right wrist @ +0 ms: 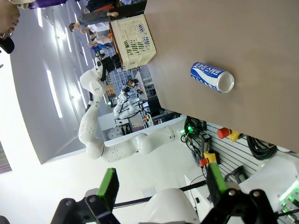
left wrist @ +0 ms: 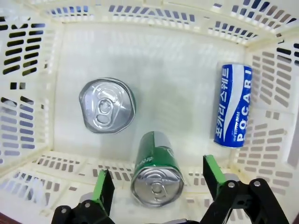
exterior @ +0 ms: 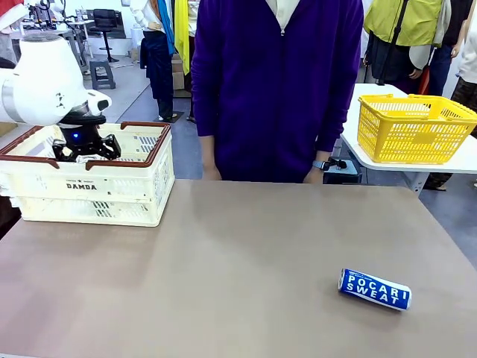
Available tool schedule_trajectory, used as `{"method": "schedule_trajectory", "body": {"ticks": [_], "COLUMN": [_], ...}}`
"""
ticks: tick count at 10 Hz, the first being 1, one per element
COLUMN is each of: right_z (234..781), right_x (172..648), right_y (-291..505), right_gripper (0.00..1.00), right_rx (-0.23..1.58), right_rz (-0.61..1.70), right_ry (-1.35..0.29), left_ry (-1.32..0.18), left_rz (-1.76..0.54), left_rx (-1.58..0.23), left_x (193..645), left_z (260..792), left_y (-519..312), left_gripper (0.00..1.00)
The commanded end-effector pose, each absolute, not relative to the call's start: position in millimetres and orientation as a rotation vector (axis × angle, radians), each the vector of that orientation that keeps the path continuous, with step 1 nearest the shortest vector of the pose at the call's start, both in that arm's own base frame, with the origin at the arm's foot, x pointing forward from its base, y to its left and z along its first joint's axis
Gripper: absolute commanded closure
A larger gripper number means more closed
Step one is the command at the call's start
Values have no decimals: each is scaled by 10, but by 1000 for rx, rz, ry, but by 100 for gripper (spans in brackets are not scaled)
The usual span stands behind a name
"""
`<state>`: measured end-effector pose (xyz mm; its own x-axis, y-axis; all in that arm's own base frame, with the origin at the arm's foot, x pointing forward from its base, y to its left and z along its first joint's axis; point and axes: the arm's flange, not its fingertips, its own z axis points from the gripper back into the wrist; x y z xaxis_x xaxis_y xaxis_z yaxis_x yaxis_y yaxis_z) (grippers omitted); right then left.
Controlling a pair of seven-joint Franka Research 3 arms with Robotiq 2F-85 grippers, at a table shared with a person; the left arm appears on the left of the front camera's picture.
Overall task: Place the drinks into the Shopping basket.
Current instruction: Pick up one drink and place it into the Shopping basket.
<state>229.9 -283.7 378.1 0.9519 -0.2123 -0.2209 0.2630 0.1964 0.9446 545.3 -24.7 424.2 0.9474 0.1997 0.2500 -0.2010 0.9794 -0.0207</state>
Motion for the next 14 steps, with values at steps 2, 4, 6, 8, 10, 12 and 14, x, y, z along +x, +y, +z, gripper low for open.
{"method": "schedule_trajectory", "body": {"ticks": [2, 4, 6, 8, 10, 12, 14], "right_z": [3798, 3798, 3798, 3798, 3798, 3798, 3798], "right_x": [2294, 2294, 2294, 2294, 2294, 2294, 2294], "right_y": [-2808, -2808, -2808, -2808, -2808, -2808, -2808], "right_gripper": [0, 0, 0, 0, 0, 0, 0], "right_rx": [1320, 1320, 1320, 1320, 1320, 1320, 1320], "right_rz": [-337, -337, -337, -337, -337, -337, -337], "right_ry": [40, 40, 40, 40, 40, 40, 40], "left_ry": [-340, -566, -524, -326, -229, -226, -158], "left_rz": [176, 159, 19, -166, -342, -324, -293], "left_rx": [-119, -282, -639, -864, -1144, -1280, -1379], "left_x": [5089, 4299, 3259, 2621, 2237, 2182, 2378], "left_z": [4863, 5809, 6033, 5681, 5104, 4658, 4210], "left_y": [-156, 42, 205, 619, 1157, 1504, 1608], "left_gripper": [0, 0, 0, 0, 0, 0, 0]}}
